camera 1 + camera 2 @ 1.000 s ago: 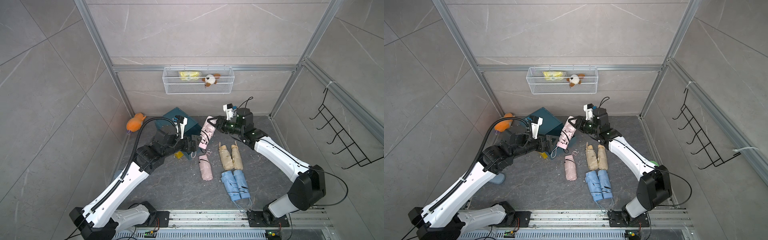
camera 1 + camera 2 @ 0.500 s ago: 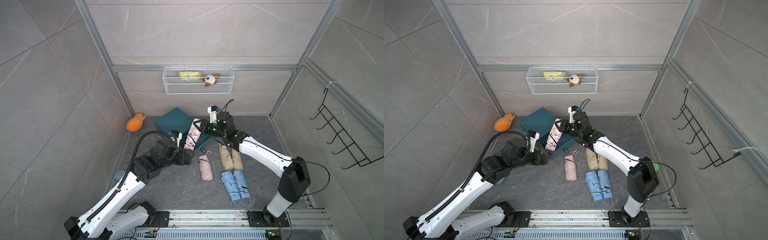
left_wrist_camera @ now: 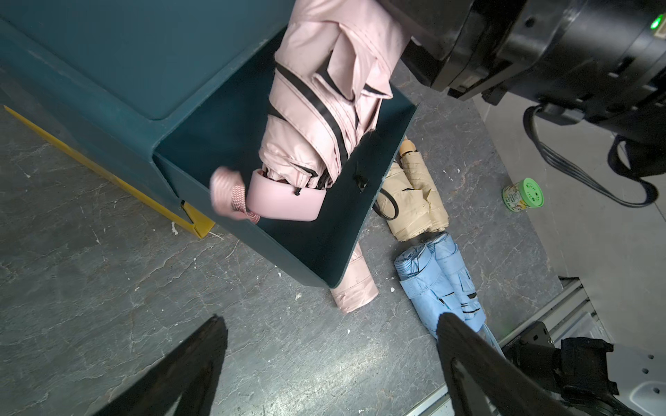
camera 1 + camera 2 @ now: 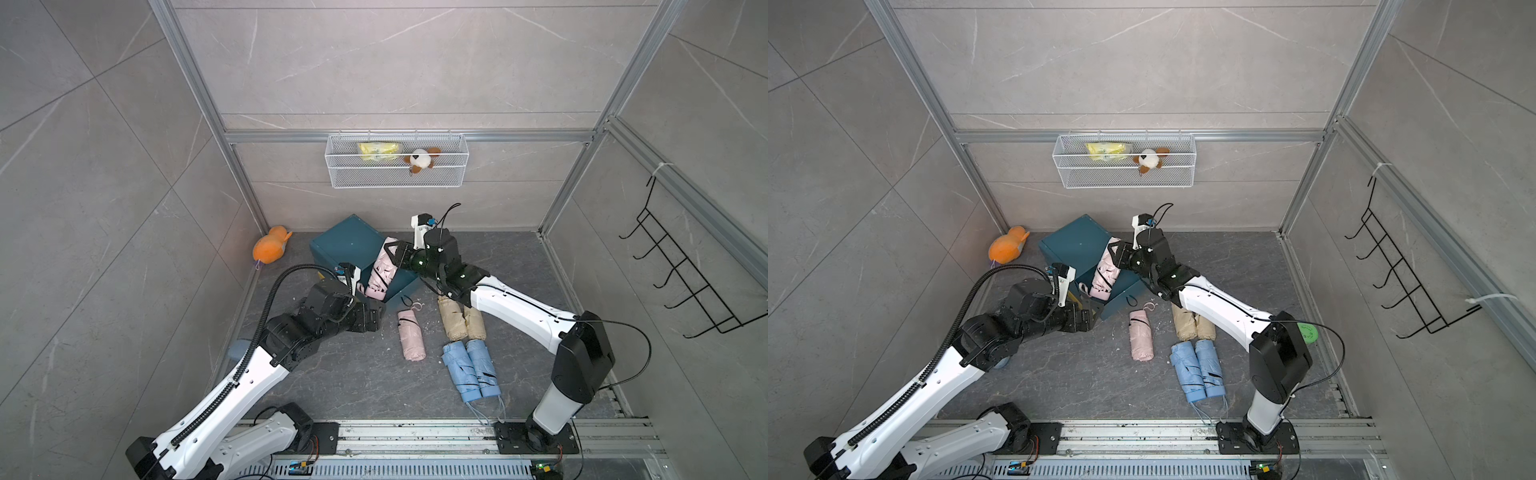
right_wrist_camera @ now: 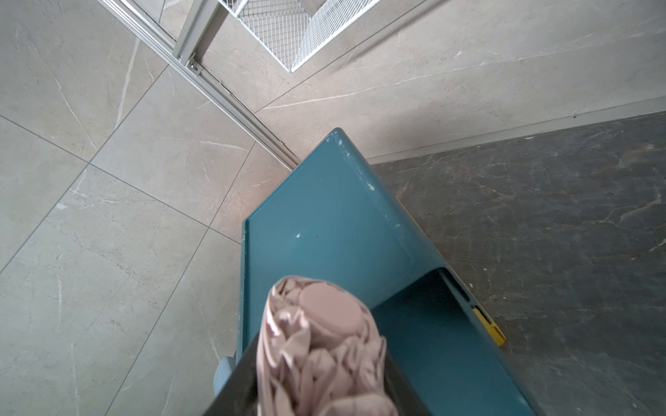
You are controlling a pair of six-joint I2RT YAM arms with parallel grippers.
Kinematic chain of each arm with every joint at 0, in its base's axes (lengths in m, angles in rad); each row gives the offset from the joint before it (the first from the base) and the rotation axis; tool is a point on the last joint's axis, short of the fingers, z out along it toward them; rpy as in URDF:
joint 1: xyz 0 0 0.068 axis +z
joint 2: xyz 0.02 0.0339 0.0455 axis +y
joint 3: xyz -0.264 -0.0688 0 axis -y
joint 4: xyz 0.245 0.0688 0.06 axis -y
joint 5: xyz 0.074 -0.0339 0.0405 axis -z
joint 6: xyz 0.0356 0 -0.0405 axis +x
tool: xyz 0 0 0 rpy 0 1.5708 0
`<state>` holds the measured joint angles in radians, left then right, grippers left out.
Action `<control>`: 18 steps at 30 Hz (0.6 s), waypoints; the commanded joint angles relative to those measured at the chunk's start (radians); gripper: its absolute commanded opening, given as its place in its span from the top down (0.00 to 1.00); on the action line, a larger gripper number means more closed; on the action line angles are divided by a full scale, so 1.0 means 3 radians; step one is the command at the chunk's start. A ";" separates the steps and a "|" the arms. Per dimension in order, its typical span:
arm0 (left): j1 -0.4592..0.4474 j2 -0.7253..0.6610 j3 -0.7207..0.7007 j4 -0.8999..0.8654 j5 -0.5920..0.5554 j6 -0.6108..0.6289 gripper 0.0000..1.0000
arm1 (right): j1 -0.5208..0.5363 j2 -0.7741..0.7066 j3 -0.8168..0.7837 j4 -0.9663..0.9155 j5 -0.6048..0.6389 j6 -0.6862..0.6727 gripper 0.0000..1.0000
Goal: Place the umbrella in the drawer by color
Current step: Place the umbrella in the drawer.
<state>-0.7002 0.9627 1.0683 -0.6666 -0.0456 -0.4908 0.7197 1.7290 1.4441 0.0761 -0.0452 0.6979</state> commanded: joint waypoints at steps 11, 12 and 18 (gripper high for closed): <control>0.0048 0.0037 -0.0044 0.0072 -0.0001 -0.0021 0.06 | 0.0240 -0.0015 -0.0235 0.0076 0.0276 -0.0156 0.59; 0.0048 0.0035 -0.0048 0.0078 0.0004 -0.0021 0.06 | 0.0245 -0.0034 -0.0250 0.0064 0.0299 -0.0178 0.57; 0.0053 0.0069 -0.0052 0.0110 0.0026 -0.0026 0.06 | 0.0250 -0.0178 -0.0288 -0.0038 0.0455 -0.0319 0.44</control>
<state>-0.6891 0.9798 1.0523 -0.6647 -0.0471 -0.4908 0.7788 1.7248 1.3712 0.0784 0.0723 0.6426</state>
